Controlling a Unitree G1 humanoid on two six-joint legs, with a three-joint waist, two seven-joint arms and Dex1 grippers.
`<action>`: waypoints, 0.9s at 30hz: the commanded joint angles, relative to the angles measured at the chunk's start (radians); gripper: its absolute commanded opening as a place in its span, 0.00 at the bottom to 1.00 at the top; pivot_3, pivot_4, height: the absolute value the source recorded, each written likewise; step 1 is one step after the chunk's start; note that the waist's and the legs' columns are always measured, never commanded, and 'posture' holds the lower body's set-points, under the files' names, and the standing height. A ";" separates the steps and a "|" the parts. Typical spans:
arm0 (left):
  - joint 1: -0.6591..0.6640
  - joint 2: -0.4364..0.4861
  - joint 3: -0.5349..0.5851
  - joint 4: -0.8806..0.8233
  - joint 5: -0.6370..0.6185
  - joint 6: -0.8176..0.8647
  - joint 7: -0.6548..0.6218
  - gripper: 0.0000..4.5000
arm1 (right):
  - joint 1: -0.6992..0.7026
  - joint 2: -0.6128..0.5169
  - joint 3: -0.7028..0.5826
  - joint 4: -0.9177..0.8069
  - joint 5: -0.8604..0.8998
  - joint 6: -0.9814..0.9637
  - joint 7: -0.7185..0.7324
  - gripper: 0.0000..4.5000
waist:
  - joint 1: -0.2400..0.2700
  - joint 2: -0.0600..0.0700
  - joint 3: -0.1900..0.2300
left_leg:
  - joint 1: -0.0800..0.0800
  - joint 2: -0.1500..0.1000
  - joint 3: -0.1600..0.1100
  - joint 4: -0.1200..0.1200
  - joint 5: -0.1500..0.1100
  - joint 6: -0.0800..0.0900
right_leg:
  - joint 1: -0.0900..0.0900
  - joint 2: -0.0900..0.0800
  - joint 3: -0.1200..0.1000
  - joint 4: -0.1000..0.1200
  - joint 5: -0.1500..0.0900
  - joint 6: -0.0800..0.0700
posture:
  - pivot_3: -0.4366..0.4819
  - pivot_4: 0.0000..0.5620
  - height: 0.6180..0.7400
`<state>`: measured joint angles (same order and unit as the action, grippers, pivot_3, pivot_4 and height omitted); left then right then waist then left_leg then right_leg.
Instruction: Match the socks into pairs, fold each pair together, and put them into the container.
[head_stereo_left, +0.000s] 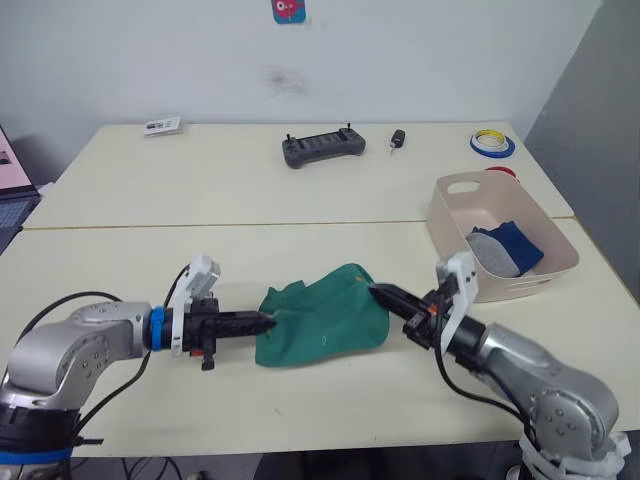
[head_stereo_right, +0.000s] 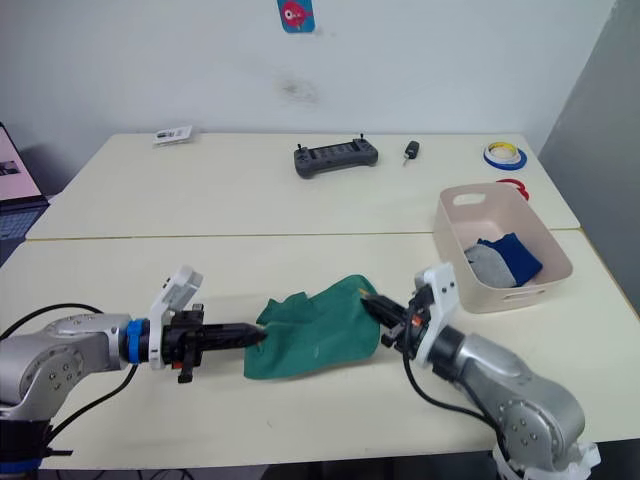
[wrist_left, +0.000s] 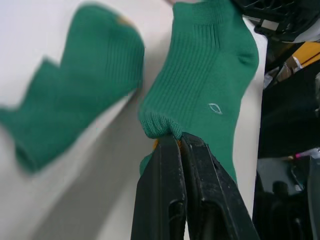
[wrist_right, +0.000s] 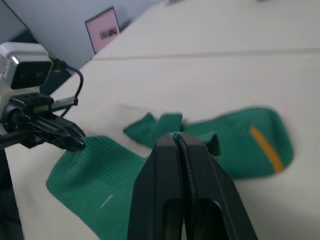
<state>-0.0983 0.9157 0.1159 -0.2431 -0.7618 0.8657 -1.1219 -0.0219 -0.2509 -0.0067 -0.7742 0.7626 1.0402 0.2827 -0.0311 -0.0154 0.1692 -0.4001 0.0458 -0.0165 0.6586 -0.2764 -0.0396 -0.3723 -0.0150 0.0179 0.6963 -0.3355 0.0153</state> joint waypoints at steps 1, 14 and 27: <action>0.047 -0.006 0.011 -0.011 0.072 -0.123 -0.006 0.00 | 0.066 -0.033 0.080 -0.026 -0.086 -0.095 -0.002 0.00 | 0.001 0.000 0.000 | 0.000 0.000 0.000 0.000 0.000 0.000 | 0.000 0.000 0.000 0.000 0.000 0.000 | 0.48 0.27 1.00; 0.169 -0.106 -0.029 0.050 0.285 -0.440 0.030 0.00 | 0.202 -0.170 0.259 0.129 -0.423 -0.398 0.036 0.16 | 0.002 -0.002 -0.001 | 0.000 0.000 0.000 0.000 0.000 0.000 | 0.000 0.001 0.000 -0.001 0.000 0.000 | 0.48 0.27 1.00; 0.104 -0.105 0.103 0.017 0.157 -0.350 0.053 0.44 | 0.192 -0.245 0.233 0.075 -0.454 -0.457 0.146 1.00 | 0.002 -0.003 -0.001 | 0.000 0.000 -0.001 0.001 0.000 0.000 | 0.001 0.001 -0.001 0.000 0.000 0.000 | 0.48 0.27 1.00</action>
<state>0.0123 0.7949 0.1810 -0.1956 -0.5651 0.4925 -1.0597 0.1798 -0.4955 0.2478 -0.6500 0.2922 0.5862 0.4132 -0.0292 -0.0184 0.1684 -0.4000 0.0459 -0.0171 0.6592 -0.2766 -0.0393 -0.3715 -0.0140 0.0170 0.6960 -0.3356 0.0155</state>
